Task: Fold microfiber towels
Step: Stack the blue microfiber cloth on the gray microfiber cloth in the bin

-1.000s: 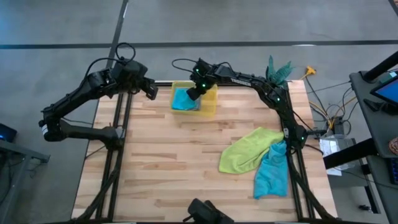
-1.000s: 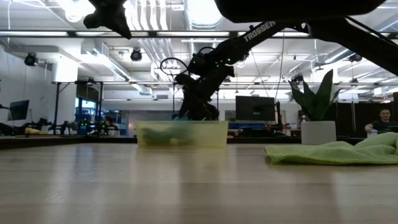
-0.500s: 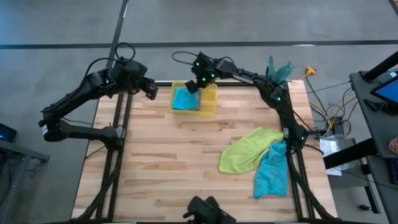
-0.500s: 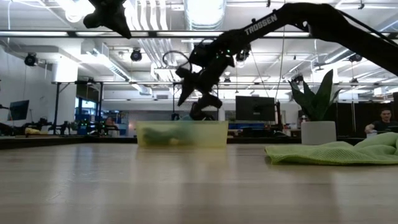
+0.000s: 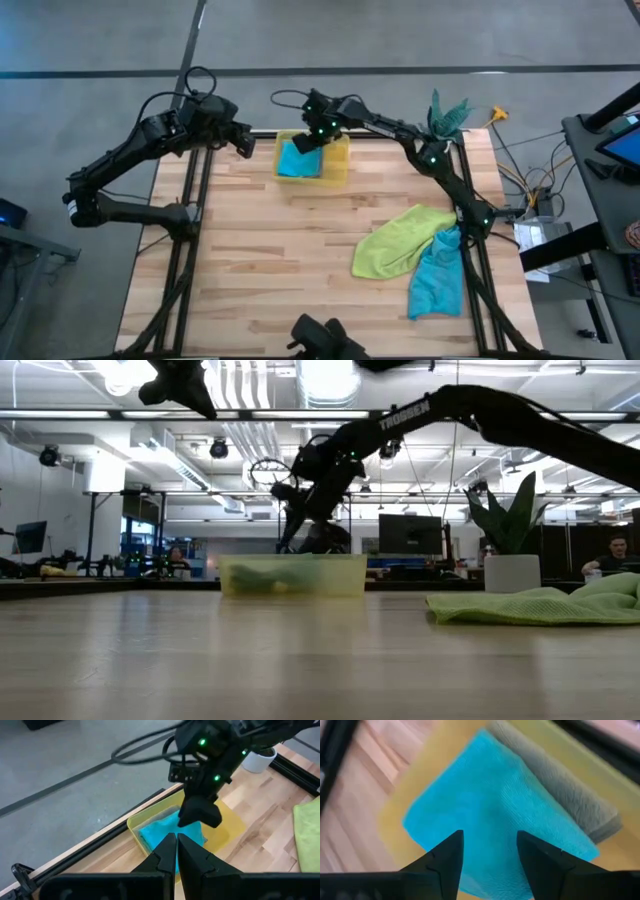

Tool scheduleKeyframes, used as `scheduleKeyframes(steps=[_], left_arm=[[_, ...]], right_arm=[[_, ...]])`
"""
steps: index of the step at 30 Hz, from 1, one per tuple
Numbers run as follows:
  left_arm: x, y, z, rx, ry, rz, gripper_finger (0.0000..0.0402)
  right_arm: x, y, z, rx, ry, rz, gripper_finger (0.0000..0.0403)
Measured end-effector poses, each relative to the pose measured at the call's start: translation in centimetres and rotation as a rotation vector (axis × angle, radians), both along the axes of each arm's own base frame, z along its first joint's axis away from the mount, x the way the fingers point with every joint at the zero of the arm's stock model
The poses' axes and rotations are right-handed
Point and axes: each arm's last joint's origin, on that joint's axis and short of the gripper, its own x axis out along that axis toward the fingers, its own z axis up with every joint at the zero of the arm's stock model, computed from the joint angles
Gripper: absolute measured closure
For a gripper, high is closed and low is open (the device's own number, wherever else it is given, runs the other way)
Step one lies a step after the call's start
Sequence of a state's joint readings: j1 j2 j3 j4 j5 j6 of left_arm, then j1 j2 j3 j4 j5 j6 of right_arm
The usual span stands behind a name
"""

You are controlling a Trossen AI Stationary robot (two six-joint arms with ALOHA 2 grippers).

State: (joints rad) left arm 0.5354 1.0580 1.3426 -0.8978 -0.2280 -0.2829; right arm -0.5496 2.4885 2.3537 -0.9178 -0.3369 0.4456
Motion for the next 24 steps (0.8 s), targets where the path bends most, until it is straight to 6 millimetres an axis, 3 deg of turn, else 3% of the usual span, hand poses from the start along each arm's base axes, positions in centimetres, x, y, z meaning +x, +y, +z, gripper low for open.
scheduleKeyframes(steps=[7,16,18,22,24], left_arm=[[-0.1,-0.2,0.1,-0.014,-0.015,-0.029,0.0402],[-0.2,-0.3,0.0,-0.017,-0.008,-0.041,0.0402],[-0.2,-0.3,0.0,-0.018,-0.007,-0.042,0.0402],[-0.3,-0.3,0.1,-0.015,-0.011,-0.042,0.0402],[-0.3,-0.3,0.1,-0.015,-0.010,-0.042,0.0402]], right_arm=[[-0.1,0.0,-2.9,0.064,0.100,-0.012,0.0227],[-0.4,-0.5,-2.1,0.011,0.103,-0.045,0.0227],[-0.5,-0.4,-1.3,0.006,0.089,-0.046,0.0227],[-1.6,-0.3,2.7,-0.034,0.039,-0.075,0.0227],[-2.1,-0.6,3.4,-0.067,0.049,-0.092,0.0227]])
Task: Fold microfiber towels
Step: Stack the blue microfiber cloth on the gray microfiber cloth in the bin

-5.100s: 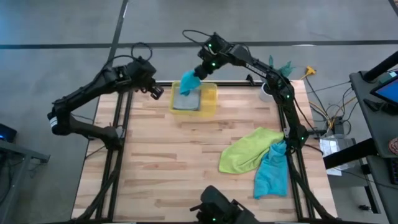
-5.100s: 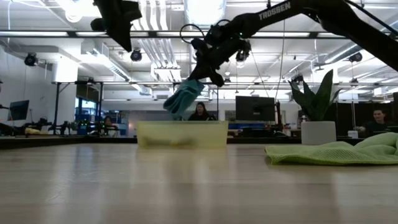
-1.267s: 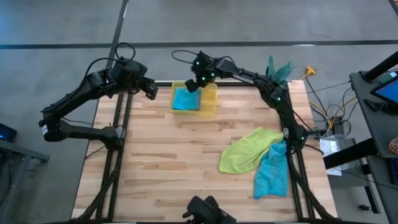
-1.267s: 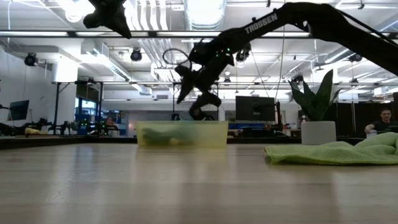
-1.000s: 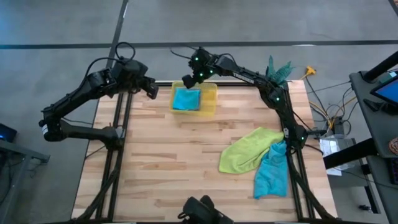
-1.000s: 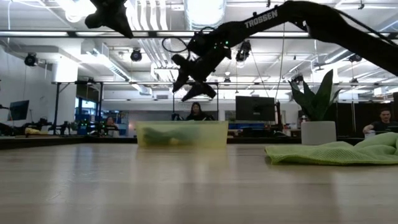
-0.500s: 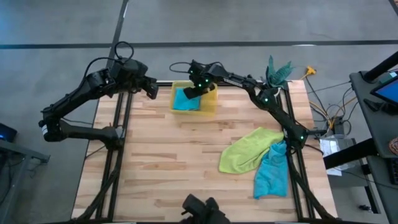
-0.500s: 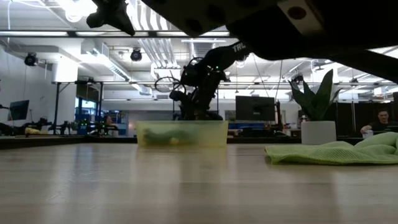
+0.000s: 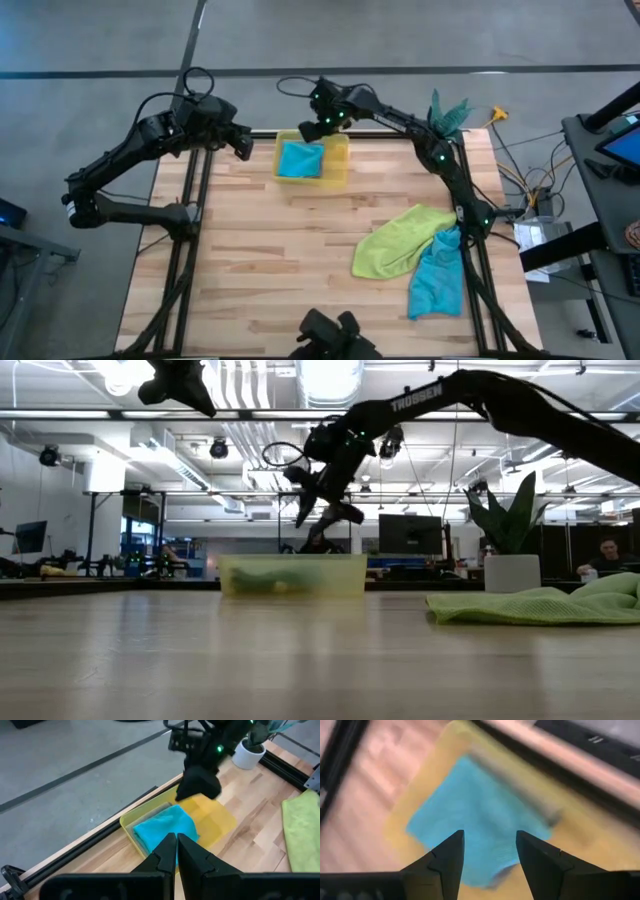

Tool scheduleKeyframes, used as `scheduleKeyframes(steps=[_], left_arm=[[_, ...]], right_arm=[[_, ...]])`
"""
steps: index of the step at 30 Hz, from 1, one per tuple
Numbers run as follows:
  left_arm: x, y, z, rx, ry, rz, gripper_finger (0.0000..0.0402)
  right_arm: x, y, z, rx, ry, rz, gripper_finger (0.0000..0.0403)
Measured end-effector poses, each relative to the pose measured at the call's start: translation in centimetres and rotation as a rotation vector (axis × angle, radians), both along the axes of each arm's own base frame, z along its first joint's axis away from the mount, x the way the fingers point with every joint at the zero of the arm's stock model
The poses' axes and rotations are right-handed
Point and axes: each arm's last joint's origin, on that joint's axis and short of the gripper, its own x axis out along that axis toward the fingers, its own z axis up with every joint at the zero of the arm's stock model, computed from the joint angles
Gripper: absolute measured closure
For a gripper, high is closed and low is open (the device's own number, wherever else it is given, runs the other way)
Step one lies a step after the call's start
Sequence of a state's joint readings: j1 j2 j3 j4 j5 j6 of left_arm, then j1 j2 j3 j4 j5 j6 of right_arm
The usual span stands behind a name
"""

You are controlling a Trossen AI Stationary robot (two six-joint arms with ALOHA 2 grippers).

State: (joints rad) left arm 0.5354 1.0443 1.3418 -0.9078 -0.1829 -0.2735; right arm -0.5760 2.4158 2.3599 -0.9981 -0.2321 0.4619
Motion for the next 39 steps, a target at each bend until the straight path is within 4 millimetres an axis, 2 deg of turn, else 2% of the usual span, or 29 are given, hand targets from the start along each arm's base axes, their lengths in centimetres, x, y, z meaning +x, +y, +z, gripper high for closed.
scheduleKeyframes(steps=[4,10,13,17,22,28,34,39], left_arm=[[0.0,0.0,0.0,0.001,0.000,0.000,0.0402],[0.0,0.0,0.1,0.001,-0.005,0.001,0.0402],[0.0,0.0,0.1,-0.002,-0.009,0.004,0.0402],[0.0,0.0,0.1,0.001,-0.017,0.005,0.0402],[0.0,0.0,0.1,-0.014,-0.032,0.020,0.0402],[-0.4,-0.2,0.4,-0.007,-0.047,0.020,0.0402],[-1.0,-0.6,0.8,0.004,-0.066,0.020,0.0402],[-1.4,-0.8,1.0,0.012,-0.077,0.019,0.0402]], right_arm=[[-0.5,-0.7,-1.6,0.043,0.057,-0.001,0.0227],[-1.5,0.1,-2.0,0.205,0.109,0.048,0.0227],[-1.6,0.2,-2.2,0.202,0.144,0.035,0.0227],[-1.8,-0.2,-2.6,0.183,0.187,-0.067,0.0227],[-1.6,-1.5,-3.7,0.304,0.114,-0.217,0.0227],[-0.7,-2.8,-3.7,0.322,-0.016,-0.330,0.0227],[-1.1,-3.0,-5.5,0.379,0.058,-0.373,0.0227],[-0.8,-3.0,-5.7,0.394,0.037,-0.396,0.0227]])
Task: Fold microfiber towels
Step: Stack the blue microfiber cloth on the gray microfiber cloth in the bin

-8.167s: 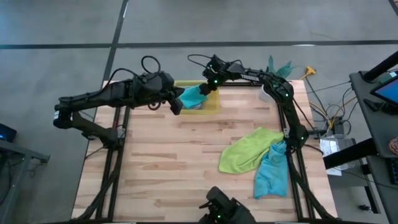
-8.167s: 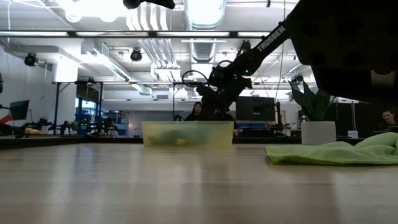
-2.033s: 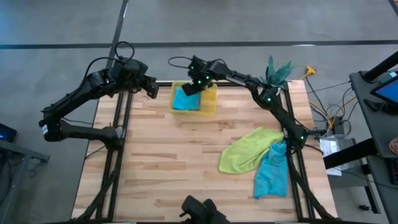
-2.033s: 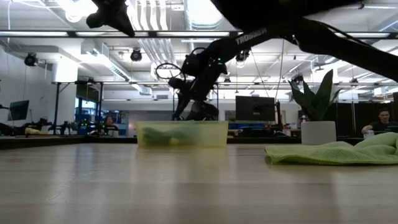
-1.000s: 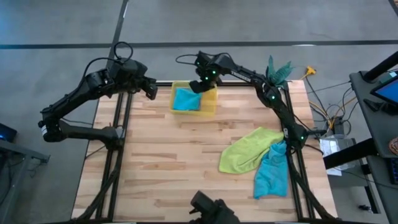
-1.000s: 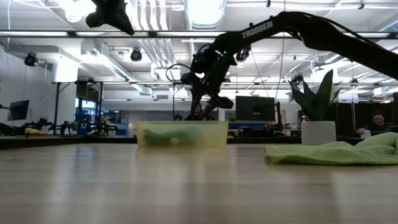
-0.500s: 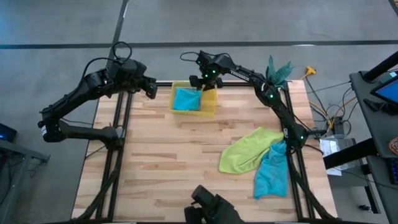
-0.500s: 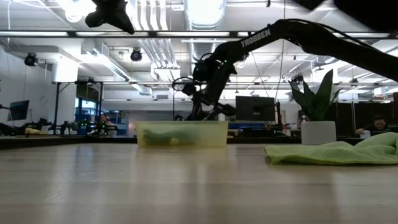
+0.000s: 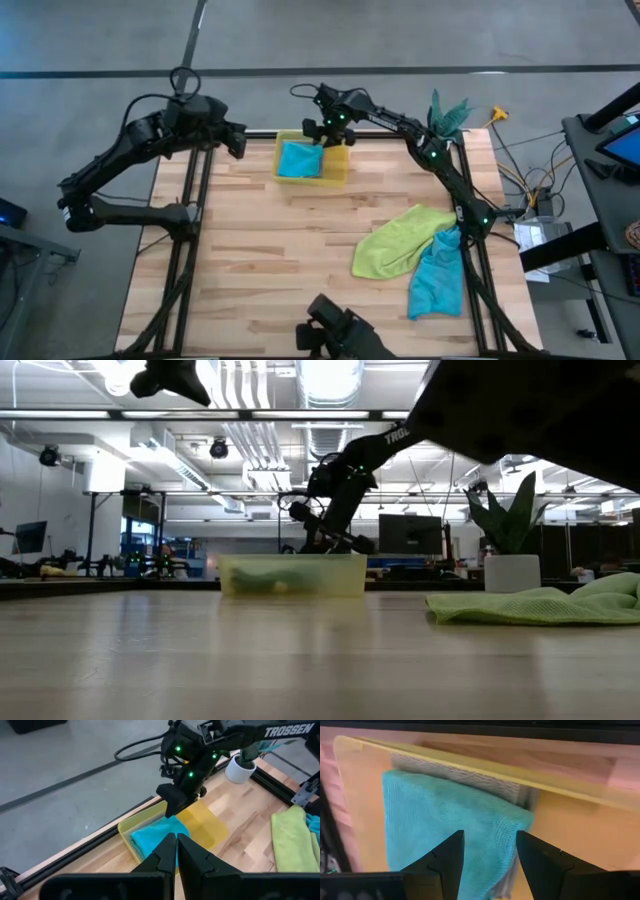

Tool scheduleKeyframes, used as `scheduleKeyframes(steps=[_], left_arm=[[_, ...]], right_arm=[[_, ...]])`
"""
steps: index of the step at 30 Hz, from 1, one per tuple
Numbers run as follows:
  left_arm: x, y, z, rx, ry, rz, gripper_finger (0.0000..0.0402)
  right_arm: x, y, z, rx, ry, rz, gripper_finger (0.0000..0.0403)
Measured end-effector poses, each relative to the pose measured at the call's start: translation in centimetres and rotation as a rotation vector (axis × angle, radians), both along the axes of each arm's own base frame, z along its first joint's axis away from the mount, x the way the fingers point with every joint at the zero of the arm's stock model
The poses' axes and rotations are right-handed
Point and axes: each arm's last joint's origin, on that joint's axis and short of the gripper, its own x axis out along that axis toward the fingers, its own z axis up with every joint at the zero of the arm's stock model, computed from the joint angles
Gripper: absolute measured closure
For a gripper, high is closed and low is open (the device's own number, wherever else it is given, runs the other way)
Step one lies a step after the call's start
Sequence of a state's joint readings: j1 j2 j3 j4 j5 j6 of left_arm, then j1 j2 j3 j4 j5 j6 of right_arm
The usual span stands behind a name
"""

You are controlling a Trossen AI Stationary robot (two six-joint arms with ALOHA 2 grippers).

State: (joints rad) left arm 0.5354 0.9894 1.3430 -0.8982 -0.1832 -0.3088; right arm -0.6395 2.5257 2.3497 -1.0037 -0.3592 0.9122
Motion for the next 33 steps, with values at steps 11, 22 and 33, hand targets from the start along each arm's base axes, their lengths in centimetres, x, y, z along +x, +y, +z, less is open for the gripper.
scheduleKeyframes(steps=[11,22,33], left_arm=[[-0.3,-0.2,0.1,0.006,-0.008,0.001,0.0402],[-0.3,-0.2,0.1,0.008,-0.005,0.002,0.0402],[-0.4,-0.2,0.2,0.008,-0.009,0.003,0.0402]], right_arm=[[-0.1,0.1,-1.3,0.046,0.035,0.009,0.0227],[0.0,-0.1,-1.2,0.030,0.020,-0.003,0.0227],[0.4,-0.4,-1.6,0.022,-0.014,-0.007,0.0227]])
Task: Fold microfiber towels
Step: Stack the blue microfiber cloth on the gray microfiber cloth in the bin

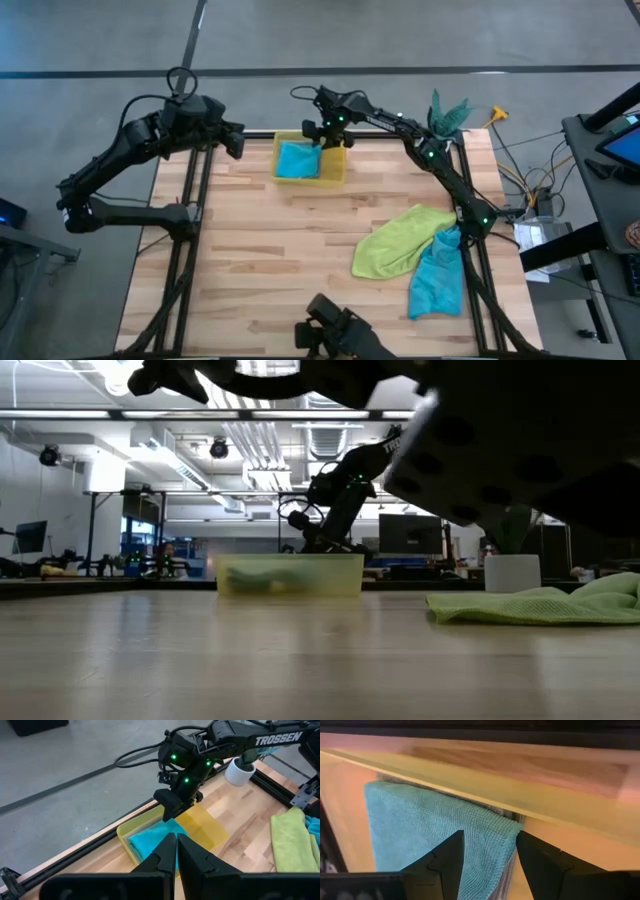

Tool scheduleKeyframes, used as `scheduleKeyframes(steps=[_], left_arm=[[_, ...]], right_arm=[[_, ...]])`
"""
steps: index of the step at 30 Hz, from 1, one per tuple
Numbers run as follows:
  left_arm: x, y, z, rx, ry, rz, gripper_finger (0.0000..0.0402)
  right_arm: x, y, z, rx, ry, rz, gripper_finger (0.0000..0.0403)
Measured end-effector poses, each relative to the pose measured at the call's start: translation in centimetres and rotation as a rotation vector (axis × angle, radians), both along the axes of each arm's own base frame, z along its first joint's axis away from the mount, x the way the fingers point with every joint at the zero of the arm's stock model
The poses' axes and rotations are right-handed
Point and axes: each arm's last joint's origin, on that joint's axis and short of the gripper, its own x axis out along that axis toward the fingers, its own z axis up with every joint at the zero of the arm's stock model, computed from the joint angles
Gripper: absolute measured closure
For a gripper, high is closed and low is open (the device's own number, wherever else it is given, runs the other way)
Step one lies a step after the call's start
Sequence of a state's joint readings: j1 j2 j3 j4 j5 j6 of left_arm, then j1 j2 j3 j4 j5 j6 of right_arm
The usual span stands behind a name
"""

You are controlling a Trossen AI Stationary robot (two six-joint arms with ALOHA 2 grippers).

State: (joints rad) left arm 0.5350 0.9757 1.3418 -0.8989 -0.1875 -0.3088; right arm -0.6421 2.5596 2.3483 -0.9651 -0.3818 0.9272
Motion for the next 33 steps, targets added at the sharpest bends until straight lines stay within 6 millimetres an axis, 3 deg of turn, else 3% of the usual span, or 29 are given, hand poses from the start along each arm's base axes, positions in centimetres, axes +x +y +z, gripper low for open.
scheduleKeyframes(steps=[8,27,33], left_arm=[[-0.02,-0.01,0.01,0.000,-0.001,0.000,0.0402],[0.07,0.04,-0.05,-0.004,0.001,0.001,0.0402],[0.07,0.05,-0.05,-0.003,0.001,0.001,0.0402]], right_arm=[[0.20,-0.12,0.17,-0.021,-0.023,0.014,0.0235],[0.27,-0.12,0.20,-0.051,-0.043,0.082,0.0385],[0.37,-0.04,0.25,-0.061,-0.070,0.138,0.0393]])
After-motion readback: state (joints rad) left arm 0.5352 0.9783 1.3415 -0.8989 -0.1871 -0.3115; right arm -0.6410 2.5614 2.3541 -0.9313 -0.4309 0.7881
